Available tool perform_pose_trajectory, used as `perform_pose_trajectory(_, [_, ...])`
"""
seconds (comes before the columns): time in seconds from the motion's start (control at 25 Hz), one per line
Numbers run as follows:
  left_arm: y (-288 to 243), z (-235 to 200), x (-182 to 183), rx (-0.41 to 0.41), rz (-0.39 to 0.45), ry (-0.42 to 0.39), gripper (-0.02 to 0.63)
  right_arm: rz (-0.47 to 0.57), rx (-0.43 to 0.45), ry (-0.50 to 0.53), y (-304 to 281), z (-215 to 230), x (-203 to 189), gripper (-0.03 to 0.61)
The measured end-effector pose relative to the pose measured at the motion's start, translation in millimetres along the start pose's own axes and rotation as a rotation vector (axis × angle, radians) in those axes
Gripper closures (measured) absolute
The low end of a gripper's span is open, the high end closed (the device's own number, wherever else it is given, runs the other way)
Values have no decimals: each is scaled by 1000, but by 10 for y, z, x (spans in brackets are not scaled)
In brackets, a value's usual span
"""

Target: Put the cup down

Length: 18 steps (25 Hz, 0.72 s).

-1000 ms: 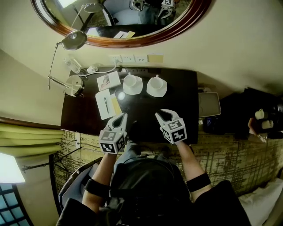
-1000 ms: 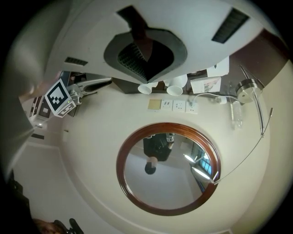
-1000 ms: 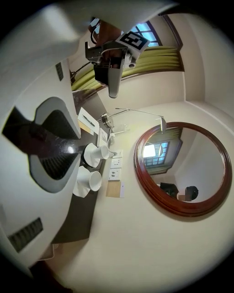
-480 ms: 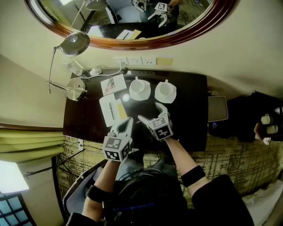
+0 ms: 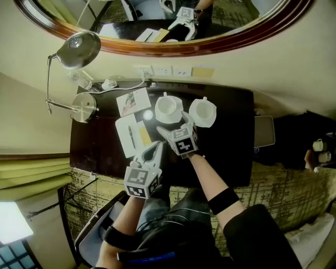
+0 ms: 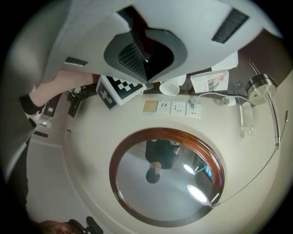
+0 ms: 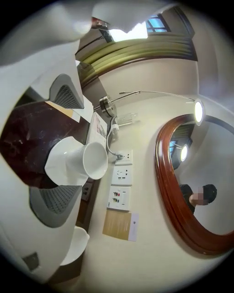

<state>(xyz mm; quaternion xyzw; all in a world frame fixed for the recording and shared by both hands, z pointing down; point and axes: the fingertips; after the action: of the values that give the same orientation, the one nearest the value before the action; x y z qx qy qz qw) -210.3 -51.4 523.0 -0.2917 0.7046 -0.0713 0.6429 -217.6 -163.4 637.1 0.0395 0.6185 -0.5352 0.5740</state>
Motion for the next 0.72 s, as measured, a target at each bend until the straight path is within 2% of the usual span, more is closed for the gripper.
perform_pose_trajectory(0.36, [-48, -224, -189, 20, -16, 33, 610, -13, -79, -21, -491, 228, 81, 23])
perform_pose_trajectory(0.6, [-24, -278, -265, 11, -24, 36, 610, 11, -104, -28, -640, 318, 192, 23])
perform_pose_trajectory(0.72, [-4, -371, -287, 35, -31, 50, 610, 9, -109, -12, -714, 342, 209, 25])
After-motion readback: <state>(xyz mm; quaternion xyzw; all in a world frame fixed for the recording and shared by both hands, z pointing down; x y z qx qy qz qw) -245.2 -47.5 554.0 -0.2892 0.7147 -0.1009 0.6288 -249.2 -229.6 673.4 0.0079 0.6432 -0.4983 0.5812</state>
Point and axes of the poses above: the fingertips, and each gripper's own axes: y backward along the fingers, z to its right, x out of its top, and after that the axes turned 5 degrees about -y, right-handed
